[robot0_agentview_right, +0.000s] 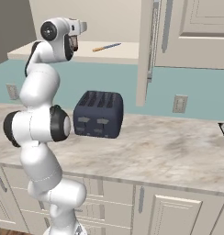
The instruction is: The dining table condiment station is running low on ketchup. Refill the condiment station by opening the cabinet and taking the ketchup from the cabinet and placing it on the dining table.
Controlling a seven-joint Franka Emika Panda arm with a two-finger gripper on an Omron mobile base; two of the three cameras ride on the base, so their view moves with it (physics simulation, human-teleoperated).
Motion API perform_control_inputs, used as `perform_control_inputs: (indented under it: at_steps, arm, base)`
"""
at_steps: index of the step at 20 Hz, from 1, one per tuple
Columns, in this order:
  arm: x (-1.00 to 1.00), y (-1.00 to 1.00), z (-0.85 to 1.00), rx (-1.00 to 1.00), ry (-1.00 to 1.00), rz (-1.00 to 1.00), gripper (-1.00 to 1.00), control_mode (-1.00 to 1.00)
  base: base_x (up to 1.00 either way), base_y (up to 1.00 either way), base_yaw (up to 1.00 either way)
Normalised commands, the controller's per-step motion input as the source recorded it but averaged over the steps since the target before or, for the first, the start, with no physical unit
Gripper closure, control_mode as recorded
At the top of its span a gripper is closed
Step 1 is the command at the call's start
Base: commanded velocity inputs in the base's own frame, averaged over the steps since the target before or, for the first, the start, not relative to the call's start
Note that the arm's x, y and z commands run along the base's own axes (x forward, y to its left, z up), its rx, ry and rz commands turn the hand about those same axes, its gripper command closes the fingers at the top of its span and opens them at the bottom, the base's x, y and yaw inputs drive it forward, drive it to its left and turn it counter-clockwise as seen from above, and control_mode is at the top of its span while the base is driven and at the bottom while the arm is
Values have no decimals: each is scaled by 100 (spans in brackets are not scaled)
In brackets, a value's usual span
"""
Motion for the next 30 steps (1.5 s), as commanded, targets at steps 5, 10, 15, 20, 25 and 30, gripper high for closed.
perform_control_inputs:
  at_steps: [5, 10, 15, 20, 25, 30]
  arm:
    - [23, 10, 0, 0, 2, 0, -100, -100]
    - [14, 12, 0, 0, 1, 0, 100, -100]
    - [0, 3, 0, 0, 0, 0, 100, -100]
    - [0, 0, 0, 0, 0, 0, 100, -100]
    - [0, 0, 0, 0, 0, 0, 100, -100]
    - [0, 0, 0, 0, 0, 0, 100, -100]
  base:
    - [0, 0, 0]
    - [0, 0, 0]
    - [0, 0, 0]
    - [0, 0, 0]
    - [0, 0, 0]
    - [0, 0, 0]
